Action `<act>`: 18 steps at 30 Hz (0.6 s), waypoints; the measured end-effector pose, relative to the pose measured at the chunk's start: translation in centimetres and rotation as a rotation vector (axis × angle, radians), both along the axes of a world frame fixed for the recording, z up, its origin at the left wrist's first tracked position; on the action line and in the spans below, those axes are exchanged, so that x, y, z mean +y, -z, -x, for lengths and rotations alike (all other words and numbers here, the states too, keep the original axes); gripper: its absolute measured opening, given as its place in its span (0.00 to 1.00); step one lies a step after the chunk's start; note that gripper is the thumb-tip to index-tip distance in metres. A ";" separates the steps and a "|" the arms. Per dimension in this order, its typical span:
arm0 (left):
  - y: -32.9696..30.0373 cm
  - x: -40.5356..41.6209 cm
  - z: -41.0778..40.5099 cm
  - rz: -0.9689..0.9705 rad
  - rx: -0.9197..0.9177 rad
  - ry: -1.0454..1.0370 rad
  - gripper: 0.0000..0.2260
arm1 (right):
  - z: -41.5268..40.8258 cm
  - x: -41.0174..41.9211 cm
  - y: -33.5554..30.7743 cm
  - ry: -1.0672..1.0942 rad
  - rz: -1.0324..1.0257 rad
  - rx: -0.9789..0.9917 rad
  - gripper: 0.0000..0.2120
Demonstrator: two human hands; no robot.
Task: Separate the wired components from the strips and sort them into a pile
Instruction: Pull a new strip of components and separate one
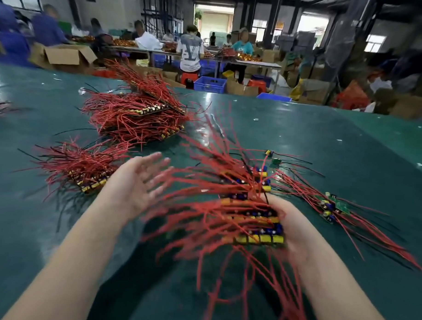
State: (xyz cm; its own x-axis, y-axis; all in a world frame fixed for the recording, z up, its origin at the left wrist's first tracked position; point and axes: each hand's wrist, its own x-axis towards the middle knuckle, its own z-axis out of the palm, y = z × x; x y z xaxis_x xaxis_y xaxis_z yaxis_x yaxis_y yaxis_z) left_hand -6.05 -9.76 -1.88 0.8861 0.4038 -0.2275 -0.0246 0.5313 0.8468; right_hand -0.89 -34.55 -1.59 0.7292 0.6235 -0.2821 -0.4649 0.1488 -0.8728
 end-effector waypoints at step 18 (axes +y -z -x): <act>3.6 -7.8 -1.1 0.158 -0.196 0.518 0.18 | 1.2 1.5 0.3 0.286 -0.517 0.212 0.18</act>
